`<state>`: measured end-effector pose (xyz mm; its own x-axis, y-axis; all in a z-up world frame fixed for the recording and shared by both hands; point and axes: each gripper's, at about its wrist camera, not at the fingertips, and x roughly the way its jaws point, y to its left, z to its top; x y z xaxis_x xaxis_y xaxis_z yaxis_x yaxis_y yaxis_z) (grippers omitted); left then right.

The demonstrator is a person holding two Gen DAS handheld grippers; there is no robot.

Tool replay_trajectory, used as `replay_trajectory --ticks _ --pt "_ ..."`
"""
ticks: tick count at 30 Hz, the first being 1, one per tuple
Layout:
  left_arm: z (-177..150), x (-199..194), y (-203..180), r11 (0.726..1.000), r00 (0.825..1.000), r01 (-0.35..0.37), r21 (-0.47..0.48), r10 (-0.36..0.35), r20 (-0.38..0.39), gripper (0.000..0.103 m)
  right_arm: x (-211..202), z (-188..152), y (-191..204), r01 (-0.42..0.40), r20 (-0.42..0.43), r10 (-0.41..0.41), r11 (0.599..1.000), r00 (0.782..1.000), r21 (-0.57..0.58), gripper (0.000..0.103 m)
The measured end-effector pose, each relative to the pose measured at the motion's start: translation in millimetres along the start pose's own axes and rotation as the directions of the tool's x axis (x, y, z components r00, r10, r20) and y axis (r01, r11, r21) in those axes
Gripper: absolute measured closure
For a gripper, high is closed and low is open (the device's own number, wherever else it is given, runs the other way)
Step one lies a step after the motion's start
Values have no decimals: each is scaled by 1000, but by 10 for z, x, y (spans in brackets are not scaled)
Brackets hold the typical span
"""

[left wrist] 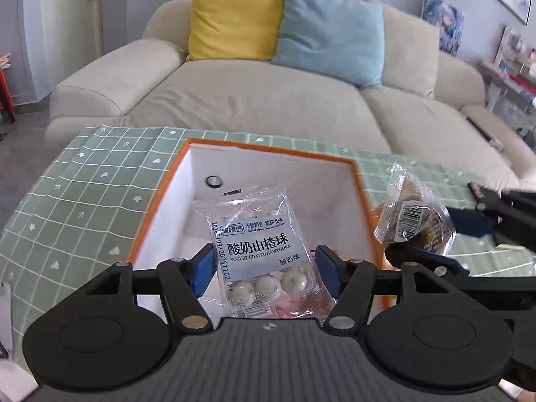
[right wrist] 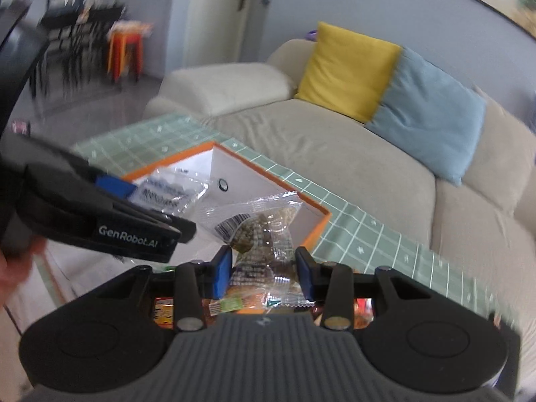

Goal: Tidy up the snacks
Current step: 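Carry the yogurt ball pack and nut packet over the orange box with both tools, then open the left tool to drop the yogurt pack while the right tool drops the nut packet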

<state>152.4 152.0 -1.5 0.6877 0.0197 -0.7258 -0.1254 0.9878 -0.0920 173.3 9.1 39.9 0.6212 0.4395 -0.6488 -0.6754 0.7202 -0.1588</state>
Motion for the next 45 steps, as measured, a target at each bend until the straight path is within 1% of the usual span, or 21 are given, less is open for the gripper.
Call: replay_trajectory --ticks 2,3,6,8,12,15,17,19,23,25,27,30,35,38,41,45 --pt "18 92 50 1000 1000 2 17 -2 -24 30 190 39 38 -7 -36 5 998 999 -59 64" --pt "24 147 49 999 999 -1 41 3 -37 30 291 59 71 -10 -54 5 996 999 -92 64" --pt "-1 271 23 993 997 -44 113 51 -62 30 520 84 162 -8 -87 -10 979 996 -204 64" --pt "-31 340 7 988 996 -53 146 63 -69 30 639 73 192 -21 -101 -6 965 995 -262 64" --pt "-70 488 51 991 992 -19 133 35 -120 30 818 36 299 -54 -124 9 929 992 -365 64" --pt "-85 585 76 990 987 -24 142 46 -152 30 898 5 390 -53 -128 -7 888 992 -457 64" --pt "-100 633 98 990 984 -33 137 57 -170 30 957 -2 419 -67 -143 -5 868 990 -492 64" --pt "-115 670 124 990 980 -43 132 68 -188 30 999 -17 463 -81 -160 -2 854 987 -514 64" --pt "-117 690 158 992 973 -53 116 77 -216 30 1130 -48 508 -75 -177 -29 831 984 -552 64" --pt "-114 721 173 991 966 -77 113 103 -239 30 1172 -62 513 -74 -188 -39 828 981 -555 64" --pt "-108 735 195 993 963 -68 97 91 -252 30 1202 -61 508 -69 -192 -46 831 980 -552 64" --pt "-106 767 178 990 956 -80 113 108 -271 30 1207 -69 513 -61 -189 -52 834 981 -549 64" --pt "-105 791 173 989 953 -84 122 115 -281 29 1155 -104 519 -62 -186 -52 826 981 -560 64" --pt "-99 810 172 988 951 -87 124 120 -286 28 1137 -117 547 -56 -180 -58 820 982 -569 60" --pt "-99 805 176 988 951 -91 122 123 -284 25 1103 -108 542 -43 -166 -62 827 984 -561 60" --pt "-94 757 169 989 957 -90 120 120 -266 22 1038 -78 505 -34 -156 -60 841 986 -540 59"
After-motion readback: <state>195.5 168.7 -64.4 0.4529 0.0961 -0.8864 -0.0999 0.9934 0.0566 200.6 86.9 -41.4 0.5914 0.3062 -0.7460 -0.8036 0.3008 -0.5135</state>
